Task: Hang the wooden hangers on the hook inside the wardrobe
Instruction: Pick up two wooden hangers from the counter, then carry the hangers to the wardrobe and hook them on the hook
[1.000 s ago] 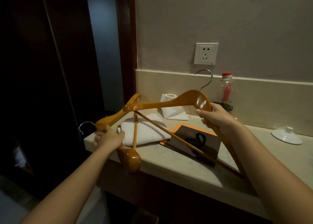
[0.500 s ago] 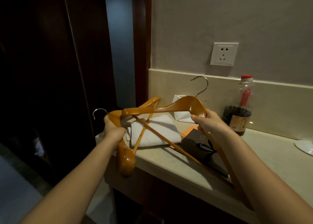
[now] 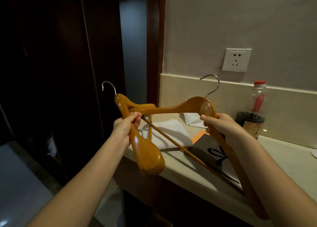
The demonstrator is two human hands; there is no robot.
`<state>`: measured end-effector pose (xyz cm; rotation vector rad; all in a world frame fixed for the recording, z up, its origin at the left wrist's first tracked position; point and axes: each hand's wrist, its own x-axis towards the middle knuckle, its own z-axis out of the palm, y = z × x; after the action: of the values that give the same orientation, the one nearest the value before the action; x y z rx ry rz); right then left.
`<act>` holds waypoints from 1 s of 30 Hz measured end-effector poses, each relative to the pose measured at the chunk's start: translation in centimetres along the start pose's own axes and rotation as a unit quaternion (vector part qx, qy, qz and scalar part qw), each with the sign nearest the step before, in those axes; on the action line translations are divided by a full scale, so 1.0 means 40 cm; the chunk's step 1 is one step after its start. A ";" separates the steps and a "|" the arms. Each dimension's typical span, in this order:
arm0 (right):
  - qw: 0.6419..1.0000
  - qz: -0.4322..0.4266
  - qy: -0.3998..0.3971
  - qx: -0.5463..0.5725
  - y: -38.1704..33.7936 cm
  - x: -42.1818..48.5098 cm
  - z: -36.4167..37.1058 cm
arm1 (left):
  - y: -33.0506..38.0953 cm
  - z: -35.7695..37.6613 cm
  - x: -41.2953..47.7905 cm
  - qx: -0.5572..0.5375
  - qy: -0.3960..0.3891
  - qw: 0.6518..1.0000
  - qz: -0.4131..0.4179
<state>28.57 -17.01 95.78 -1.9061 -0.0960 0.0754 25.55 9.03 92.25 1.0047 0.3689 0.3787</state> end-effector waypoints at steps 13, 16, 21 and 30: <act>0.992 -0.023 -0.048 0.115 -0.105 -0.145 0.115 | 0.191 -0.121 -0.146 -0.026 -0.089 0.989 0.113; 0.989 -0.019 -0.070 0.131 -0.129 -0.193 0.182 | 0.227 -0.205 -0.196 0.006 -0.104 0.987 0.125; 0.981 0.005 -0.113 0.157 -0.142 -0.271 0.316 | 0.267 -0.377 -0.293 0.026 -0.142 0.984 0.104; 0.962 0.031 -0.249 0.109 -0.071 -0.447 0.584 | 0.243 -0.712 -0.474 0.114 -0.105 0.987 0.043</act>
<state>8.37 4.00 90.81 -1.6325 -0.3547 0.5859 -5.61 25.90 89.14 1.2745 0.1812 0.3092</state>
